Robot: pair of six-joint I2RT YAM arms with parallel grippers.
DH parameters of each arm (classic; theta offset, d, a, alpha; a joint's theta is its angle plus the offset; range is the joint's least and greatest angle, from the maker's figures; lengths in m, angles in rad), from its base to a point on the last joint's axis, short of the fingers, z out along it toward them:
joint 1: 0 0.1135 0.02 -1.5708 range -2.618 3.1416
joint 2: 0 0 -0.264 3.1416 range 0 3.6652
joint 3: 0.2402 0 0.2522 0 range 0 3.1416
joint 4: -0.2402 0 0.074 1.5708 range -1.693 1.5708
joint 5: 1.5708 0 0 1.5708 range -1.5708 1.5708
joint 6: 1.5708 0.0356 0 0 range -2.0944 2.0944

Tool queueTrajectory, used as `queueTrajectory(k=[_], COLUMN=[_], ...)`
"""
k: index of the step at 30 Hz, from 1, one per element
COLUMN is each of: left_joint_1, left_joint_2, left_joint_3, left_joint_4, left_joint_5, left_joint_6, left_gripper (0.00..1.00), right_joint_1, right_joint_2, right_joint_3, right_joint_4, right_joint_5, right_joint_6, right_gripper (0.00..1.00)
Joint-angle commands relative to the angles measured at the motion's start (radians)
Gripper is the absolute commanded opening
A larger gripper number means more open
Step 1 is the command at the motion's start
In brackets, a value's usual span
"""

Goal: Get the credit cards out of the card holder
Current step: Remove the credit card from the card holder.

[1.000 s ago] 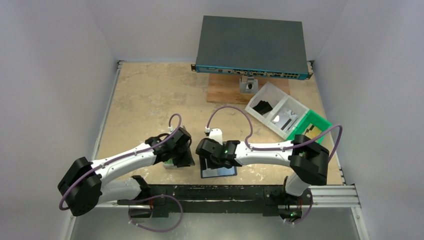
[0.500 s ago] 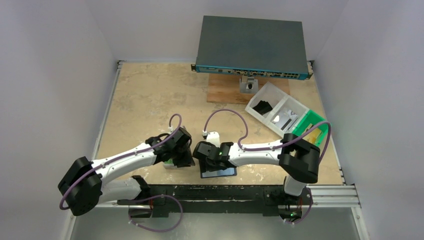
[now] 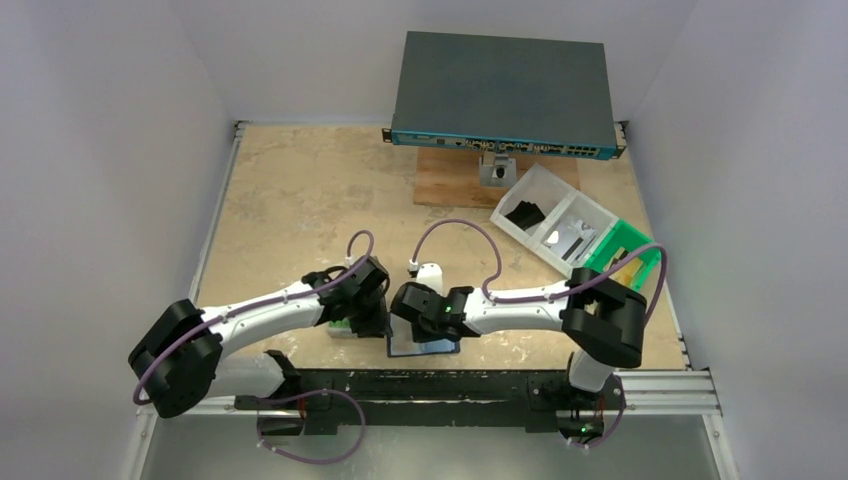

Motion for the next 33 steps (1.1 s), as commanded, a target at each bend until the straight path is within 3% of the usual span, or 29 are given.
queueTrajectory(k=[1,11,21,33], left_joint_1=[-0.024,-0.041,-0.044,-0.065], left_joint_2=[0.030,0.122,0.230,0.260], left_joint_3=[0.050,0.119,0.159,0.198], left_joint_4=[0.041,0.022,0.041,0.041], left_joint_5=[0.032,-0.001,0.000,0.016], left_joint_6=[0.039,0.070,0.080,0.102], left_gripper=[0.24,0.16,0.06,0.04], right_joint_1=[-0.005,-0.088,-0.166,-0.175], right_joint_2=[0.010,-0.118,-0.328,-0.355], right_joint_3=[-0.088,-0.279,-0.440,-0.420], right_joint_4=[0.084,0.339,0.608,0.620], right_joint_5=[-0.074,-0.192,-0.342,-0.380], right_joint_6=[0.014,-0.033,-0.026,-0.037], right_gripper=[0.07,0.01,0.14,0.25])
